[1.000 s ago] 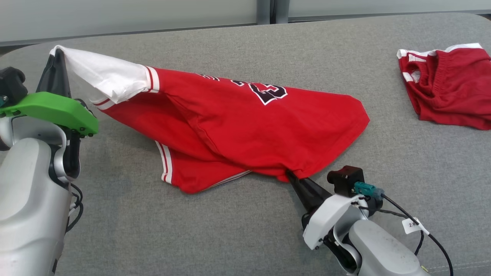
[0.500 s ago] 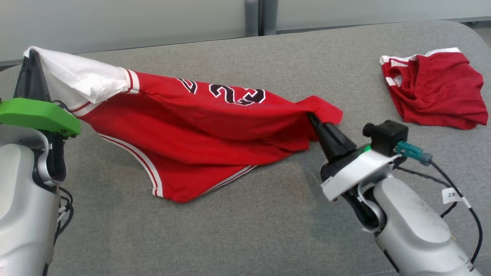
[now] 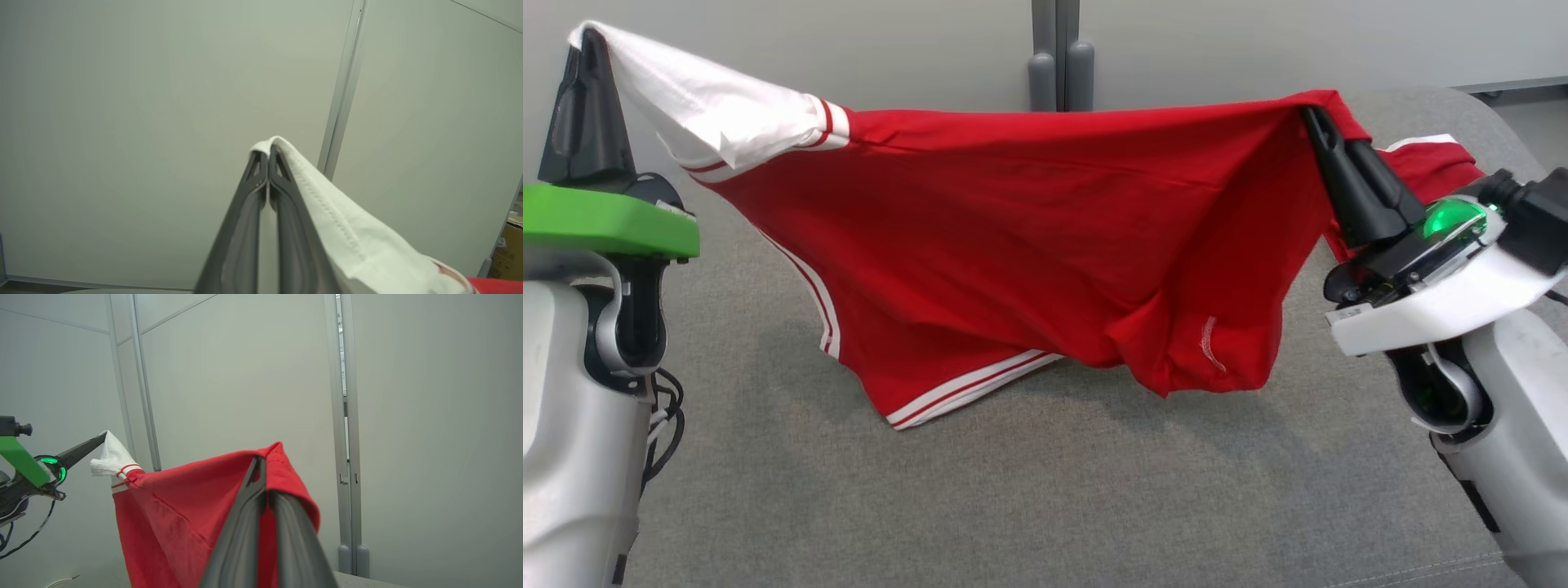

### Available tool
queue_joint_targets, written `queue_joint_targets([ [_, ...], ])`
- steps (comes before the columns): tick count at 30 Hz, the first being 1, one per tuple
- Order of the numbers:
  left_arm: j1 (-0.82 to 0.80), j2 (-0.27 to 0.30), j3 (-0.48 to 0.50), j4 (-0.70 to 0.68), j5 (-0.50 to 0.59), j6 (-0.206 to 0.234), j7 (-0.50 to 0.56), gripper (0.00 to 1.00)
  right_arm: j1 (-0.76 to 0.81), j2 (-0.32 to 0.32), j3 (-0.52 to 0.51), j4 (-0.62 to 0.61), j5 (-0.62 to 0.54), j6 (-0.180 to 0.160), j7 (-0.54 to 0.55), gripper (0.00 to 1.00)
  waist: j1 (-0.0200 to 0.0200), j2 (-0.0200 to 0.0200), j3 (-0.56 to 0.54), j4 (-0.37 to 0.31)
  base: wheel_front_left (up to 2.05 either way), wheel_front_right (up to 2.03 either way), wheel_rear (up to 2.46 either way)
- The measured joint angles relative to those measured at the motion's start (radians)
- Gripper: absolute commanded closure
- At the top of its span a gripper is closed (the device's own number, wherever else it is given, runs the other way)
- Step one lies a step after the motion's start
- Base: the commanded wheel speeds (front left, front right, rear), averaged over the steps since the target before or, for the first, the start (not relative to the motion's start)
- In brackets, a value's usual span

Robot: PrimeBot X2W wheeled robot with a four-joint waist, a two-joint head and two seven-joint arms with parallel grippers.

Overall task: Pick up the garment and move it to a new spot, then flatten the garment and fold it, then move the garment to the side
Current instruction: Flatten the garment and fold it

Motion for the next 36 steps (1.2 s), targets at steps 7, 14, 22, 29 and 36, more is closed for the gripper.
queue_joint_targets([
  [7, -0.001, 0.001, 0.016, -0.19, 0.012, -0.009, -0.004, 1.0, 0.005, -0.127, -0.027, -0.163, 0.051, 0.0, 0.011, 1.0, 0.0, 0.0, -0.037, -0.004, 0.0, 0.0, 0.0],
  [14, 0.006, 0.005, 0.034, -0.407, 0.044, 0.002, -0.01, 1.0, 0.067, -0.22, -0.138, -0.286, 0.124, 0.0, 0.046, 1.0, 0.0, 0.0, -0.05, -0.003, 0.0, 0.0, 0.0],
  [22, 0.187, 0.004, -0.027, -0.356, 0.042, 0.037, 0.079, 1.0, 0.208, -0.216, -0.02, -0.099, 0.329, 0.0, 0.254, 1.0, 0.0, 0.0, -0.027, 0.005, 0.0, 0.0, 0.0],
  [29, 0.258, -0.075, -0.098, -0.222, -0.019, 0.045, 0.169, 1.0, 0.188, -0.151, 0.116, 0.097, 0.399, 0.0, 0.43, 1.0, 0.0, 0.0, 0.037, 0.024, 0.0, 0.0, 0.0],
  [36, 0.124, -0.048, -0.114, -0.116, 0.008, 0.045, 0.212, 1.0, -0.085, -0.074, 0.097, 0.269, 0.351, -0.044, 0.495, 0.77, 0.0, 0.0, 0.133, 0.05, 0.0, 0.0, 0.0],
])
